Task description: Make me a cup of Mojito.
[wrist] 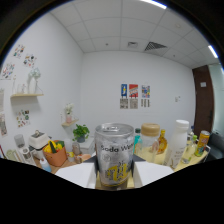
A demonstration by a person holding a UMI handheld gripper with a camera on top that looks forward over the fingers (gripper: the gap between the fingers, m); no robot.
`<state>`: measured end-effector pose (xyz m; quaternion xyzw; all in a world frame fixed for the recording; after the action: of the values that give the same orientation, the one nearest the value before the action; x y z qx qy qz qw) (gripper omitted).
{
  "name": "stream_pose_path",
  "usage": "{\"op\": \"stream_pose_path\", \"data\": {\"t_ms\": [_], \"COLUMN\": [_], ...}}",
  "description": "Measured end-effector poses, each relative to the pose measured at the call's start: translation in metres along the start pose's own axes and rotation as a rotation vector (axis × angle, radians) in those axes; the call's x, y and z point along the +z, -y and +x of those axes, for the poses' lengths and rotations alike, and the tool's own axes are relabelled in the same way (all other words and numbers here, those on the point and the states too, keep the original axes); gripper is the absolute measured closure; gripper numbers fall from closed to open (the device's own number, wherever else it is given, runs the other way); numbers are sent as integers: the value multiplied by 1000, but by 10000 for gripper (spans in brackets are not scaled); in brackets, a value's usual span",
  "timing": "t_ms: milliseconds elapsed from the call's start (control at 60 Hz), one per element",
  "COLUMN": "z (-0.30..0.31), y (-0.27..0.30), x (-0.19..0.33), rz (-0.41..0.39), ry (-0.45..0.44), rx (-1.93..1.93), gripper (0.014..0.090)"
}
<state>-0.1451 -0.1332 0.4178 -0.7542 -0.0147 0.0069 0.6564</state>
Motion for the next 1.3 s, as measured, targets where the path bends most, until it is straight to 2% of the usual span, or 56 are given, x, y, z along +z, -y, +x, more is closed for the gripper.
{"op": "stream_pose_path", "data": {"t_ms": [233,567,700,867,1100,1300], "z": [35,93,94,97,96,98], "y": [-31,-180,-220,-238,-231,-216], "x": [-55,-72,-71,-65,-51,-47], "rz": [4,-159,-180,-209,-249,-238], "ry": [-16,-59,-15,42,134,196], "rx": [33,151,332,699,1239,1708], "gripper": [533,531,534,534,534,534]}}
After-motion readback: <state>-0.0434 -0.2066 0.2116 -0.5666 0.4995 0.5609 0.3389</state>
